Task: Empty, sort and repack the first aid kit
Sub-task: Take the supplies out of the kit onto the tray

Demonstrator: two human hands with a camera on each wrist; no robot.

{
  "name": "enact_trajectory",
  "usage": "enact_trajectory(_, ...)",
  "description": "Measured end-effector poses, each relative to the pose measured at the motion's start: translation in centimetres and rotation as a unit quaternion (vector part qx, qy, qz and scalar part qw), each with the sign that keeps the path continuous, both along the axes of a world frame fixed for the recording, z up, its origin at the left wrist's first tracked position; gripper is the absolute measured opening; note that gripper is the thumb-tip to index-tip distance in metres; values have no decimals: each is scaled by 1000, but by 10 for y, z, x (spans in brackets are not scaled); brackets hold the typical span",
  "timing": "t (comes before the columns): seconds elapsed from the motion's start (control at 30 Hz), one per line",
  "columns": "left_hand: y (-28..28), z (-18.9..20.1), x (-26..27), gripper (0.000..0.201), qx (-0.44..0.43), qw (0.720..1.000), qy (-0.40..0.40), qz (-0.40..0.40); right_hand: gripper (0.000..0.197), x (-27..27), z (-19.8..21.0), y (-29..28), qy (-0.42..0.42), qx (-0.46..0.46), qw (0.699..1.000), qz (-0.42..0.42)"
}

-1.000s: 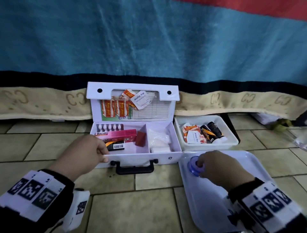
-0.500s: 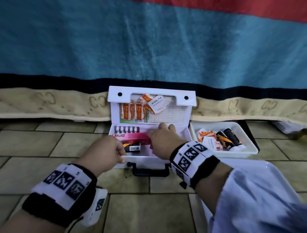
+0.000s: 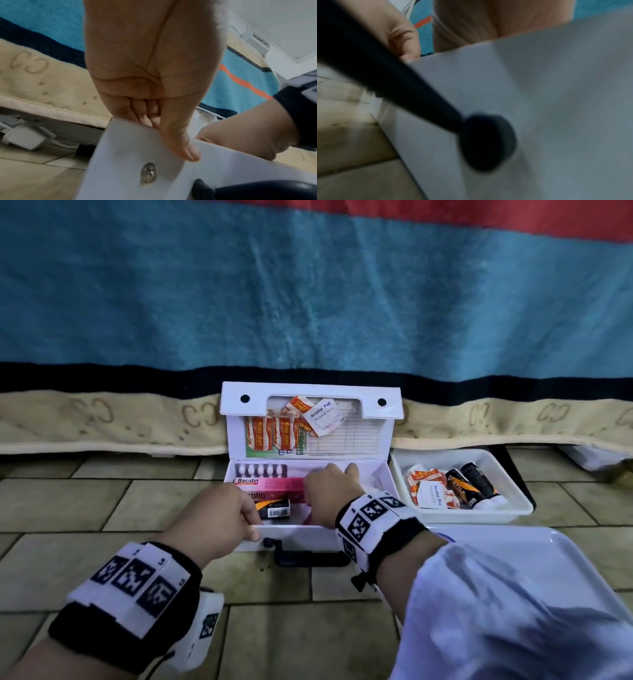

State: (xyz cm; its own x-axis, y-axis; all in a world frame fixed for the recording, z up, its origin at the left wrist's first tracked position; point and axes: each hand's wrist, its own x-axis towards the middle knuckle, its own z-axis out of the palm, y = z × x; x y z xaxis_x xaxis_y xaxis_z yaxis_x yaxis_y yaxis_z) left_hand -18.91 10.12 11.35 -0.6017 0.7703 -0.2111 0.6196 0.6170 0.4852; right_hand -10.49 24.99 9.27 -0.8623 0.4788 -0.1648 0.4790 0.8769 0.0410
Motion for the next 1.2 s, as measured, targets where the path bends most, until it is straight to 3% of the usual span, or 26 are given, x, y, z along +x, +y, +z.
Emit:
enact_trajectory(0.1, 0, 0, 0, 33, 4, 1000, -4, 1, 20, 0, 2, -1, 4, -12, 1000, 1)
enact_trajectory(0.2, 0, -1, -1, 32, 3, 1000, -3, 2, 21, 7, 14, -3, 27, -91, 995, -1)
enact_trajectory(0.33, 1, -3, -3, 35, -4, 1000, 5, -5, 11, 39, 38, 4, 184, -233, 953, -64)
enact_trajectory(0.5, 2, -3, -4, 27, -18, 1000, 15, -4, 19, 129, 67, 28, 313, -159, 926, -139)
enact_trajectory(0.67, 3, -4, -3, 23, -15, 1000, 6, 8, 18, 183, 36, 46, 248, -87, 952, -155)
enact_trajectory(0.77, 3, -4, -4, 23, -9, 1000, -1, 7, 28, 186, 13, 49, 175, -90, 970, -144)
enact_trajectory(0.9, 3, -4, -5, 26, -8, 1000, -2, 1, 22, 181, 7, 54, 132, -31, 979, -151)
enact_trajectory(1.0, 2, -4, -6, 26, -6, 1000, -2, -2, 34, 177, 8, 54, 2, -57, 984, -170)
enact_trajectory(1.07, 2, -4, -7, 27, -5, 1000, -3, -5, 23, 172, 17, 49, -47, -68, 980, -182)
enact_trajectory(1.13, 3, -5, -7, 29, -7, 1000, -2, -12, 3, 163, 36, 42, 9, -50, 982, -180)
enact_trajectory(1.2, 2, -4, -7, 31, -11, 1000, 2, -17, 7, 144, 58, 29, 117, -42, 981, -149)
